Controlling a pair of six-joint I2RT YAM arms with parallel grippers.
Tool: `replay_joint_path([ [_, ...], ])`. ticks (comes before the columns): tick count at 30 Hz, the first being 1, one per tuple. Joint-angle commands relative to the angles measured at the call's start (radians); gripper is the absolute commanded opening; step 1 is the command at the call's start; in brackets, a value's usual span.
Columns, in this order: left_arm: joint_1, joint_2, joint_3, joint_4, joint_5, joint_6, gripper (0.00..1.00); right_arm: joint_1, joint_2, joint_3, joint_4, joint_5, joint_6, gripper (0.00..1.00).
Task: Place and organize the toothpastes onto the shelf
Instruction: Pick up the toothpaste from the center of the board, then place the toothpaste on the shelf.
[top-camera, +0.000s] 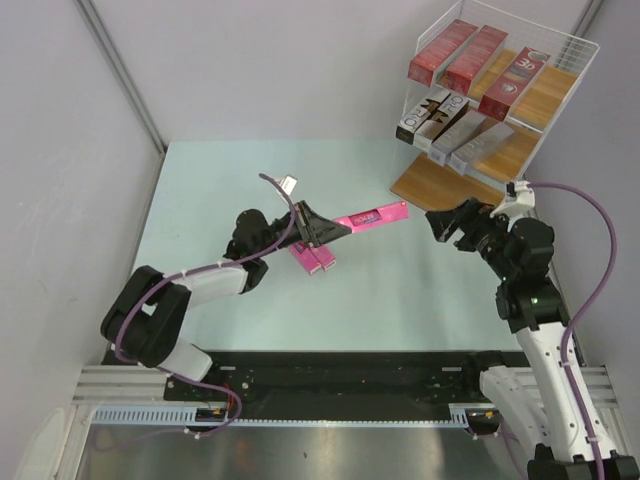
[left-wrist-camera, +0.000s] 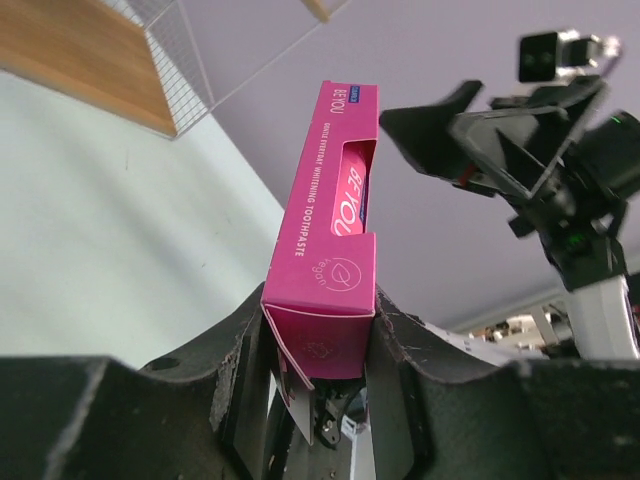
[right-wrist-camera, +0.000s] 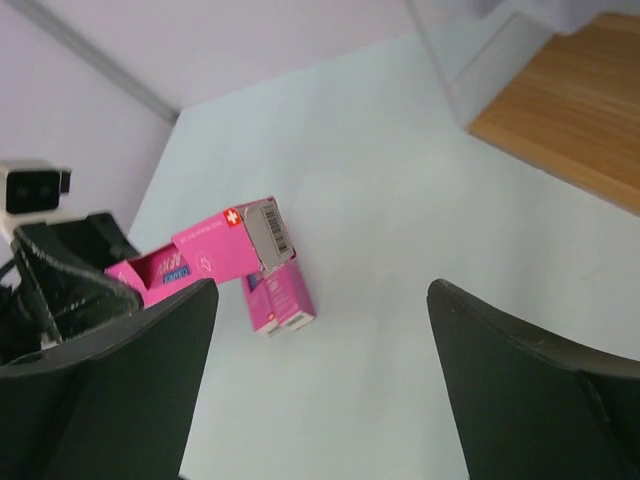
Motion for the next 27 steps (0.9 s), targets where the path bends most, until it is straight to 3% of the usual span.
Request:
replay_joint_path([
  [1, -0.058, 0.004, -0.004, -0.038, -0.179, 0.018, 0.00, 0.006, -0.063, 0.044, -0.065, 0.250, 0.002, 0.96],
  [8, -0.146, 0.050, -0.001, -0.073, -0.325, -0.043, 0.00, 0.009, -0.142, 0.044, -0.106, 0.402, 0.012, 1.00],
  [13, -0.183, 0.076, 0.011, -0.095, -0.388, -0.063, 0.00, 0.009, -0.156, 0.044, -0.111, 0.420, 0.002, 1.00],
  [20, -0.190, 0.141, 0.060, -0.118, -0.400, -0.066, 0.00, 0.012, -0.152, 0.044, -0.108, 0.417, -0.010, 1.00],
  [27, -0.204, 0.337, 0.233, -0.076, -0.408, -0.130, 0.00, 0.012, -0.149, 0.044, -0.114, 0.416, -0.022, 1.00],
])
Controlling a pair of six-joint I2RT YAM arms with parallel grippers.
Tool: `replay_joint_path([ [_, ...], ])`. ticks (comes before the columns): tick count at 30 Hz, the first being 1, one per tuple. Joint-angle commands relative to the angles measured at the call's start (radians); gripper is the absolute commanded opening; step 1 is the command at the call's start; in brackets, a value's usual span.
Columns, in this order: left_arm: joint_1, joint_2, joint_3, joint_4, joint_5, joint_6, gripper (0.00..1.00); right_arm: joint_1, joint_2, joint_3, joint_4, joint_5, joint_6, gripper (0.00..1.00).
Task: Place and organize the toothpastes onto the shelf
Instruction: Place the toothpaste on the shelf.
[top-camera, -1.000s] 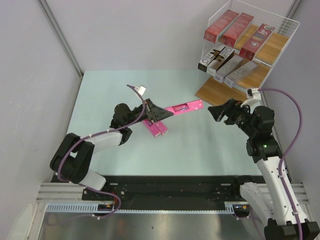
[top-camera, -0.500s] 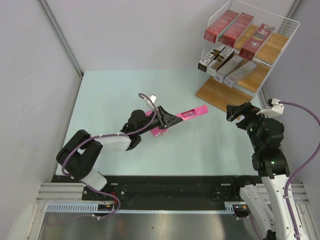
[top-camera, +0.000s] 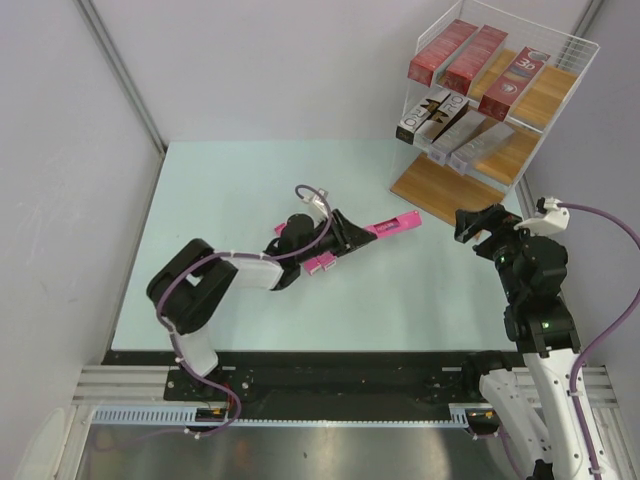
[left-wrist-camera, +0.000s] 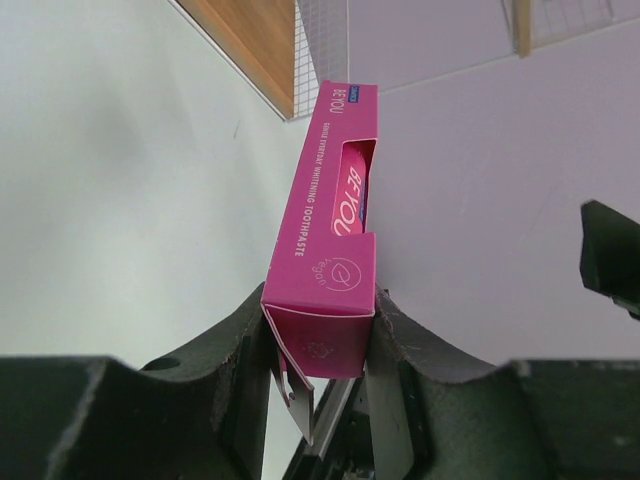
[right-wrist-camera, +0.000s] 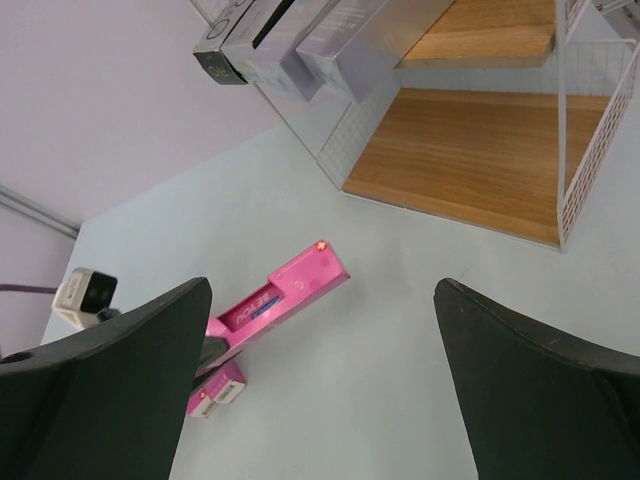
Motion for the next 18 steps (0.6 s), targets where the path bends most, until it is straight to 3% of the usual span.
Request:
replay_joint_path([
  [1, -0.019, 0.144, 0.157, 0.085, -0.021, -0.070, 0.00, 0.003, -0.002, 0.038, 0.001, 0.019, -0.020, 1.00],
  [5, -0.022, 0.273, 0.268, 0.122, -0.025, -0.146, 0.00, 0.003, -0.025, 0.038, 0.004, 0.010, -0.038, 1.00],
  [18, -0.039, 0.581, 0.653, 0.024, -0.206, -0.261, 0.00, 0.005, -0.099, 0.042, -0.033, 0.000, -0.061, 1.00],
])
